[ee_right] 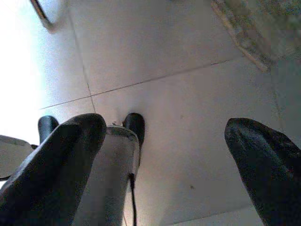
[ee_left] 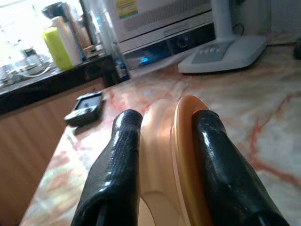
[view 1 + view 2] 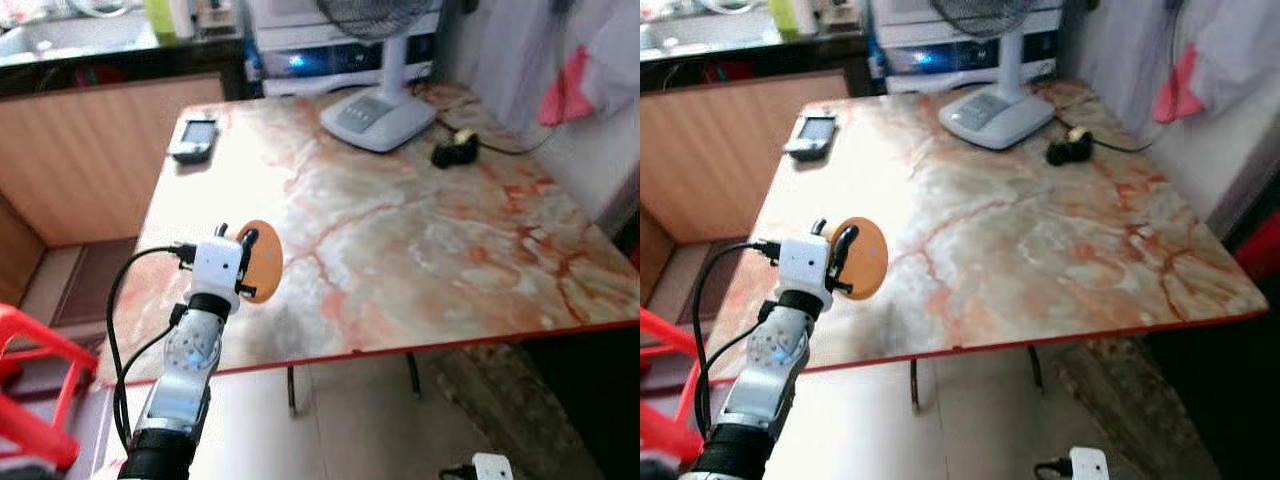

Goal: Restocking fridge

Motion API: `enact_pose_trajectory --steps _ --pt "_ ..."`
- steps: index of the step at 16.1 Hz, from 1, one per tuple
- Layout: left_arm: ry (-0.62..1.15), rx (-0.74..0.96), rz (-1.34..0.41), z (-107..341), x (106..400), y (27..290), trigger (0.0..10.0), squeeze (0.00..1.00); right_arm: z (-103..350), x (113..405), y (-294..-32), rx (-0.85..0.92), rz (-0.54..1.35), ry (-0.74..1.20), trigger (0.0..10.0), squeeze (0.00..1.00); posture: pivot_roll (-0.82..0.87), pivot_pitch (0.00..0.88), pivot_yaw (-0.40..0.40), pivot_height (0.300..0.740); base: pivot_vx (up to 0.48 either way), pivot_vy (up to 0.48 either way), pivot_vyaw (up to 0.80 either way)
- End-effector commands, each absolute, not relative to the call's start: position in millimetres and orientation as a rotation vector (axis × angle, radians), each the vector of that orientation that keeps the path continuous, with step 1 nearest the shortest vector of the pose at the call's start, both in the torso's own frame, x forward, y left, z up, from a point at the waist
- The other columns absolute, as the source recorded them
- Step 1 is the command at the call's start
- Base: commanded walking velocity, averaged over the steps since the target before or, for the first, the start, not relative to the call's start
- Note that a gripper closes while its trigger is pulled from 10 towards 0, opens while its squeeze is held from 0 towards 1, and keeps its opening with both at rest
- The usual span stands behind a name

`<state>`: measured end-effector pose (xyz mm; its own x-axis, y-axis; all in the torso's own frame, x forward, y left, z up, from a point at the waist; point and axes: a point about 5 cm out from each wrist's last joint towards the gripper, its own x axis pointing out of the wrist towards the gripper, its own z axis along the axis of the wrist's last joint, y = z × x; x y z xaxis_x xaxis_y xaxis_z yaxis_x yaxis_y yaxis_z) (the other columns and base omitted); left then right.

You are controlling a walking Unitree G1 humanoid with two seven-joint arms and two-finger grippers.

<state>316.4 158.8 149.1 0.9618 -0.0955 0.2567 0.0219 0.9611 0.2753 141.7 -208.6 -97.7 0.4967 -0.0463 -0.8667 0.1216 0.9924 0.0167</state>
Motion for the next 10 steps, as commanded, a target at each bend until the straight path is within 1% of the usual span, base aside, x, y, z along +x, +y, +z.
enact_pose_trajectory --steps 1,4,7,10 --pt "-0.341 0.276 -0.044 164.4 317.6 159.2 10.0 0.0 -100.2 135.3 -208.3 0.076 -0.099 1.073 10.0 0.0 0.1 0.0 0.026 0.74 0.0 0.0 -0.8" --pt "-0.345 0.273 -0.043 166.4 319.5 159.4 10.0 0.0 -99.7 137.4 -206.8 0.087 -0.097 1.064 10.0 0.0 0.07 0.0 0.033 0.74 0.0 0.0 -0.8" --pt "-0.369 0.265 -0.058 169.4 320.6 151.5 10.0 0.0 -99.0 139.0 -207.9 0.083 -0.101 1.064 10.0 0.0 0.07 0.0 0.019 0.74 0.0 0.0 -0.8" --pt "-0.375 0.269 -0.049 172.0 322.8 151.0 10.0 0.0 -98.7 139.5 -209.1 0.084 -0.111 1.064 10.0 0.0 0.07 0.0 0.019 0.74 0.0 0.0 -0.8"
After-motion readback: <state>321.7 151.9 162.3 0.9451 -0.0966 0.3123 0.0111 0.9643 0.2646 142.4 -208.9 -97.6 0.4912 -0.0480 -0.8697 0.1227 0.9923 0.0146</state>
